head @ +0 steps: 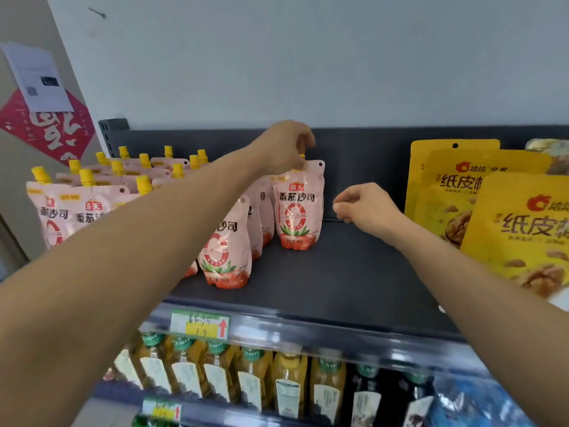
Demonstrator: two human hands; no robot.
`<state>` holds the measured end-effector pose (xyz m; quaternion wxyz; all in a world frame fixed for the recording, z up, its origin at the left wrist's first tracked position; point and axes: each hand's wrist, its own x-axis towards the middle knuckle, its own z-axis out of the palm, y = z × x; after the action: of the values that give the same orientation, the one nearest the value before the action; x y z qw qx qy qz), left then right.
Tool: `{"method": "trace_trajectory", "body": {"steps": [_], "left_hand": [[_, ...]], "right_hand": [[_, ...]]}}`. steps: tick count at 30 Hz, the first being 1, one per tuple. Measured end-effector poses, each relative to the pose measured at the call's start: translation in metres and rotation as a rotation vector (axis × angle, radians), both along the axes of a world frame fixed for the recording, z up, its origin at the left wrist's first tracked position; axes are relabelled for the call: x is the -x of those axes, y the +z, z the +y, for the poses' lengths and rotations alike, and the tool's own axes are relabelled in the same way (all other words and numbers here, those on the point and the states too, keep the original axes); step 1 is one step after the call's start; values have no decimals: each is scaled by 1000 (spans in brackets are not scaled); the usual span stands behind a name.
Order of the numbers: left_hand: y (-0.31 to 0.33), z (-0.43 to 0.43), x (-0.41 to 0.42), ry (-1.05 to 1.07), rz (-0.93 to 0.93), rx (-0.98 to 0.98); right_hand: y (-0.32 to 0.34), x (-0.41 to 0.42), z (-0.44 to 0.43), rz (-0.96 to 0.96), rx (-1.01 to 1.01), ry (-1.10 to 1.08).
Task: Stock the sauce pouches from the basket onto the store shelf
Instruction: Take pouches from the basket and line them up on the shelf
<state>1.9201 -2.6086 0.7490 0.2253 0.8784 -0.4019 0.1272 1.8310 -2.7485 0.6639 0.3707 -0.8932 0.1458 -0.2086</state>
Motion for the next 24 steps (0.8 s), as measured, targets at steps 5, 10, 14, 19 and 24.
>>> {"method": "trace_trajectory", "body": {"steps": [5, 10, 14, 19, 24], "left_hand": [[-20, 38, 62, -210, 42, -18], [-76, 91, 106, -424, 259, -261], [-157, 119, 121, -498, 411, -507], [-265, 141, 127, -494, 625, -638], [-365, 171, 125, -362, 880, -679]], "right_hand": [[-9, 40, 32, 75, 31, 129], [-37, 94, 77, 311, 21, 268], [-96, 126, 113, 523, 0, 293], [-199, 144, 157, 803, 37, 296], [-288, 163, 190, 1038, 80, 356]]}}
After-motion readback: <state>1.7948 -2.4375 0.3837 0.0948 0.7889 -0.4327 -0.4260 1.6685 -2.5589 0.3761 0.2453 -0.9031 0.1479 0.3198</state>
